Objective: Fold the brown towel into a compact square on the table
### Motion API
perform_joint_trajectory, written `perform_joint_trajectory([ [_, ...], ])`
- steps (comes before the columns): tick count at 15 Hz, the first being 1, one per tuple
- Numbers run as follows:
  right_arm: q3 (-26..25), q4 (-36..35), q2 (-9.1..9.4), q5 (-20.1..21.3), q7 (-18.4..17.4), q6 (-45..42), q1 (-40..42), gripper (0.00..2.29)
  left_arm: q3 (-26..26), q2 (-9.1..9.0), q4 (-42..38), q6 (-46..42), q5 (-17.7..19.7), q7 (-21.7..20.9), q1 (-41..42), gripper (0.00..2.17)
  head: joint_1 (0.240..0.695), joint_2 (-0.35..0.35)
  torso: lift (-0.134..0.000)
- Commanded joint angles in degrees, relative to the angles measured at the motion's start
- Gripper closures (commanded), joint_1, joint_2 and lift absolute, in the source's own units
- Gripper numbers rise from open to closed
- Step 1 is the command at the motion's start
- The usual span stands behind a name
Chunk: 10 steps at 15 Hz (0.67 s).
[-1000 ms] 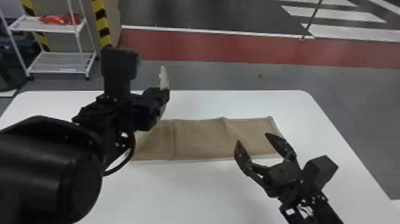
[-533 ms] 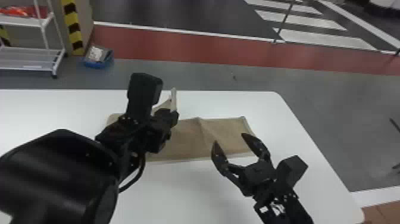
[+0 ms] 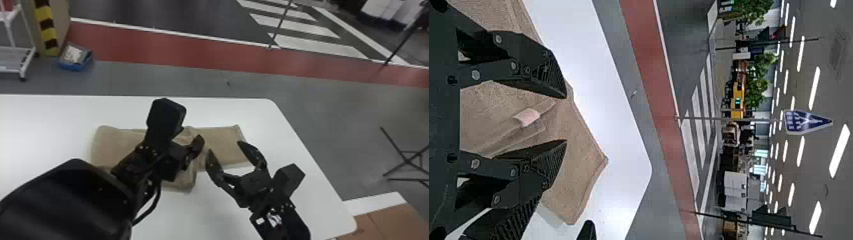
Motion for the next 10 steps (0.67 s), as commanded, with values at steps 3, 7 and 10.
perform_joint_trajectory([
  [3, 0.26, -0.85, -0.26, 0.2, 0.17, 4.51, -0.62, 0.13, 0.88, -0.15, -0.55, -0.28, 0.18, -0.03, 1.04, 0.07, 0.695, -0.35, -0.125],
  [7, 1.67, -0.94, -0.7, 5.65, 1.93, 9.43, -4.4, 0.12, 8.0, 2.81, -3.89, -2.39, 1.94, -0.12, 5.97, 0.07, 0.695, -0.331, -0.125],
  [10, 1.84, -2.43, -1.32, 10.75, 3.42, 19.45, -7.03, 0.11, 14.33, 5.63, -6.17, -6.96, 4.31, -0.12, 10.71, 0.08, 0.695, -0.263, -0.125],
])
